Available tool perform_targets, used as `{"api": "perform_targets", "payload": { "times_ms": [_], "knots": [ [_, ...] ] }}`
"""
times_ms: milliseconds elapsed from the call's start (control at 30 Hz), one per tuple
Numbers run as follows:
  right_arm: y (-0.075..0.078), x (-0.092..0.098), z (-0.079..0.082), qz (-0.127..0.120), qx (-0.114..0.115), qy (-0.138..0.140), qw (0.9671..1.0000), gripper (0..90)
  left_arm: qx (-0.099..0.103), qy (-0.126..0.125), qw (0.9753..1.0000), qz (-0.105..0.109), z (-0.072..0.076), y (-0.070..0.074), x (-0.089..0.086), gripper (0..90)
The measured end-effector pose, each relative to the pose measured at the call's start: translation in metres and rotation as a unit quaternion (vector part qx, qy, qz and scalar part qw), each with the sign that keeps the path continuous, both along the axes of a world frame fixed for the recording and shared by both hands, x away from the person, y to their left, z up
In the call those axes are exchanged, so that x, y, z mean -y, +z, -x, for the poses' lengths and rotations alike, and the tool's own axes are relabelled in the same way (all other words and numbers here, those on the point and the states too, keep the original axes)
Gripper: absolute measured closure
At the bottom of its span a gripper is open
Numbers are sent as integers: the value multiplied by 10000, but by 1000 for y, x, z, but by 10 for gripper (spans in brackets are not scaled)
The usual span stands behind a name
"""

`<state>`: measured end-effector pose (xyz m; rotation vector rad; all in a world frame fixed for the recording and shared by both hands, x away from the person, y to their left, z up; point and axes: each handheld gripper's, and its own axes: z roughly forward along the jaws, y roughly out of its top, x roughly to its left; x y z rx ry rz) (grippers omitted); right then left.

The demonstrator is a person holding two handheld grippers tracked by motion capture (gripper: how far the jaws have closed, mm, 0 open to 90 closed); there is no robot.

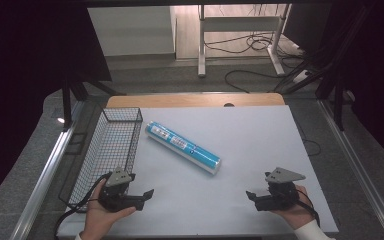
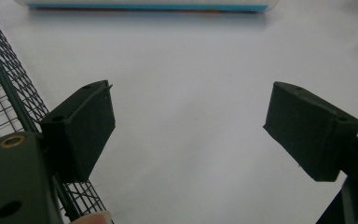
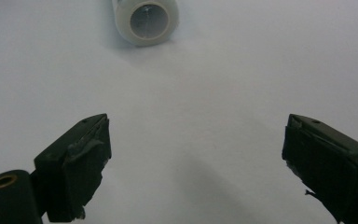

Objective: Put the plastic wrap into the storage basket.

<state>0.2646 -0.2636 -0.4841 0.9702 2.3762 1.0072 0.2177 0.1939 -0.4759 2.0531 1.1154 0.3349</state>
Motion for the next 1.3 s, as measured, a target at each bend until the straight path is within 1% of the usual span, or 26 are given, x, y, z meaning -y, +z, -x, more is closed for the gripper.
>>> {"api": "perform_targets", "payload": {
  "times_ms": [200, 533, 900, 1100, 1167, 1300],
  "knots": [
    [3, -1, 2, -10, 22, 23, 10000, 103, -38, -21, 10000, -25, 0, -2, 1, 158],
    [6, -4, 0, -98, -147, 60, 9998, 139, -78, -59, 9999, -66, -1, -4, 3, 156],
    [3, -7, -1, -96, -226, 95, 9997, 145, -112, -90, 9998, -116, -1, -5, 4, 155],
    [7, -8, -1, -146, -180, 91, 9997, 152, -128, -93, 9998, -102, -1, -5, 4, 154],
    [8, -11, -1, -177, -153, 107, 9997, 153, -104, -90, 9999, -88, -1, -4, 3, 152],
    [13, -16, -4, -146, -129, 150, 9997, 161, -92, -79, 9999, -85, -1, -4, 2, 152]
  ]
}}
